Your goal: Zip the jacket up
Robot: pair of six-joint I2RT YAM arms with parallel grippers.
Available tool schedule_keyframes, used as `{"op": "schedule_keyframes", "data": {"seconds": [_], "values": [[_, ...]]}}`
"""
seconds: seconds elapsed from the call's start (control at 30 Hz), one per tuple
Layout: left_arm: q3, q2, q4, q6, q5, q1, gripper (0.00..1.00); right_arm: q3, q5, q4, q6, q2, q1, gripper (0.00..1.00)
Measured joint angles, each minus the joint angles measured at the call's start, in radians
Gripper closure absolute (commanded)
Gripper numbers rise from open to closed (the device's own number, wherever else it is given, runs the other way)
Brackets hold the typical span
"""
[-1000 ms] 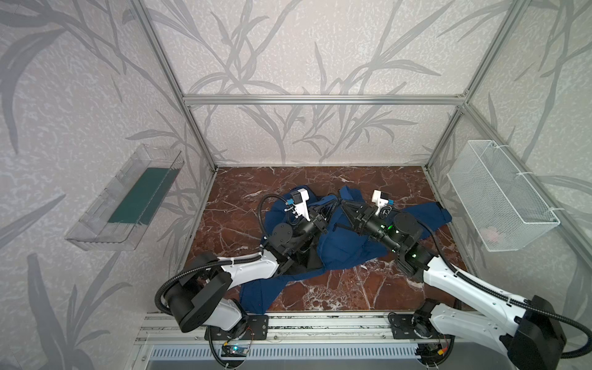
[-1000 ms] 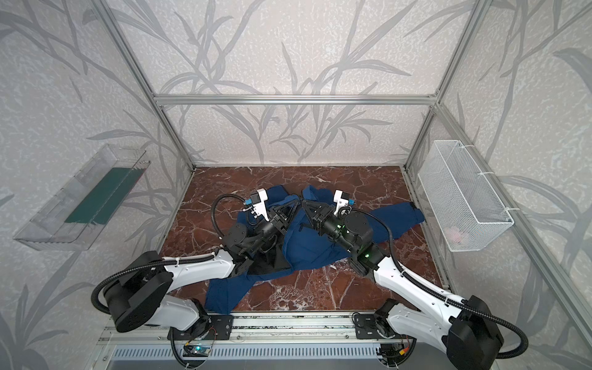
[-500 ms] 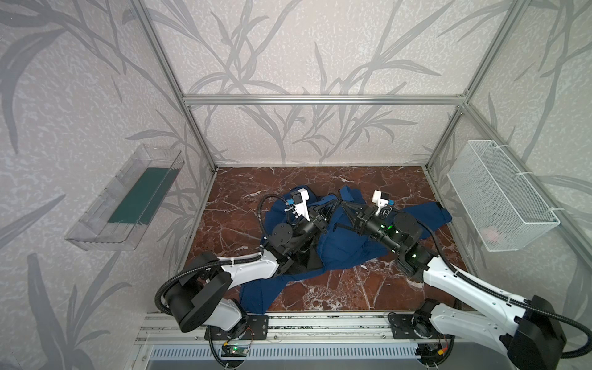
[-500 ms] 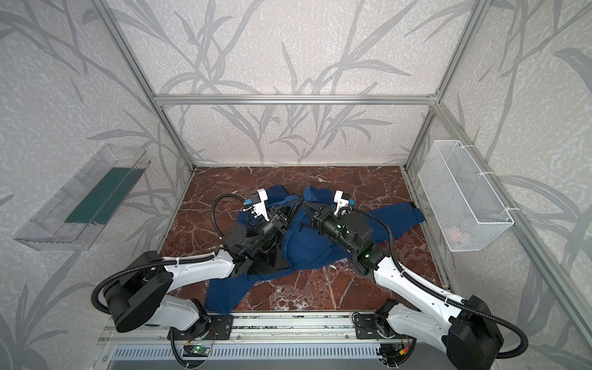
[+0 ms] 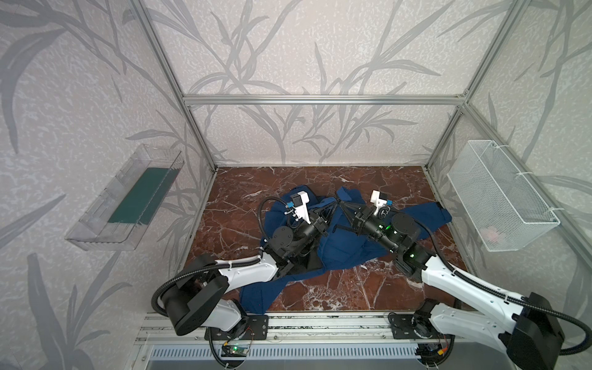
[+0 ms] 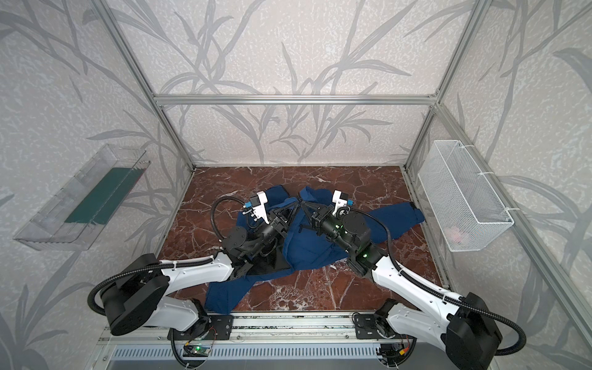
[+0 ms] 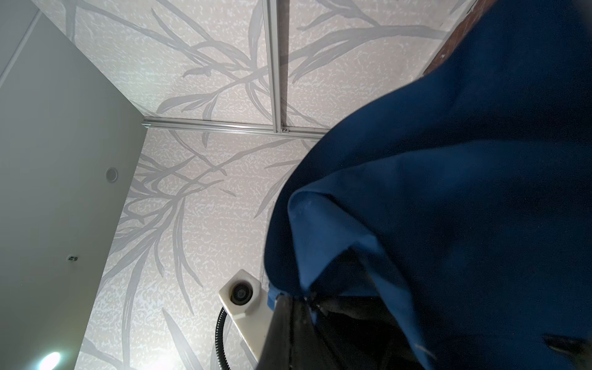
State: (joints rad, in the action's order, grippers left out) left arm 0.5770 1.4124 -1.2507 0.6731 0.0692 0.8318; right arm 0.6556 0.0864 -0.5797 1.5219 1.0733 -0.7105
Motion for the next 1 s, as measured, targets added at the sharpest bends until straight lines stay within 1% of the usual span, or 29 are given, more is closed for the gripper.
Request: {"op": "schedule_keyframes", "data": {"seconds": [0.23,0.37,0.47,0.6,0.63,0.67,0.7,0.77,0.87,1.0], "values": [[-0.027,-0.028,0.020,0.000,-0.012,0.019,1.00,0.013,-0.005,-0.015,0.000,0.011,-0.005,1.00],[-0.047,-0.031,0.043,-0.001,-0.004,0.052,1.00,0.040,-0.027,-0.047,0.000,0.036,-0.005,1.00],[-0.073,-0.045,0.077,-0.005,0.006,0.069,1.00,0.064,-0.055,-0.086,0.000,0.059,0.002,1.00],[-0.084,-0.083,0.117,-0.019,0.006,0.077,1.00,0.082,-0.059,-0.111,0.000,0.071,0.005,1.00],[-0.083,-0.092,0.121,-0.021,0.007,0.077,0.93,0.082,-0.057,-0.113,0.000,0.071,0.005,1.00],[-0.082,-0.101,0.123,-0.024,0.008,0.077,0.78,0.082,-0.055,-0.114,0.000,0.071,0.005,1.00],[-0.080,-0.111,0.124,-0.026,0.008,0.077,0.73,0.082,-0.052,-0.115,0.000,0.071,0.004,1.00],[-0.072,-0.123,0.129,-0.024,0.002,0.077,0.71,0.080,-0.052,-0.116,0.000,0.070,-0.002,1.00],[-0.061,-0.135,0.129,-0.021,-0.023,0.077,0.64,0.072,-0.052,-0.105,-0.003,0.055,-0.011,1.00],[-0.019,-0.129,0.123,0.007,-0.035,0.077,0.43,0.060,-0.052,-0.087,-0.005,0.020,-0.016,1.00]]}}
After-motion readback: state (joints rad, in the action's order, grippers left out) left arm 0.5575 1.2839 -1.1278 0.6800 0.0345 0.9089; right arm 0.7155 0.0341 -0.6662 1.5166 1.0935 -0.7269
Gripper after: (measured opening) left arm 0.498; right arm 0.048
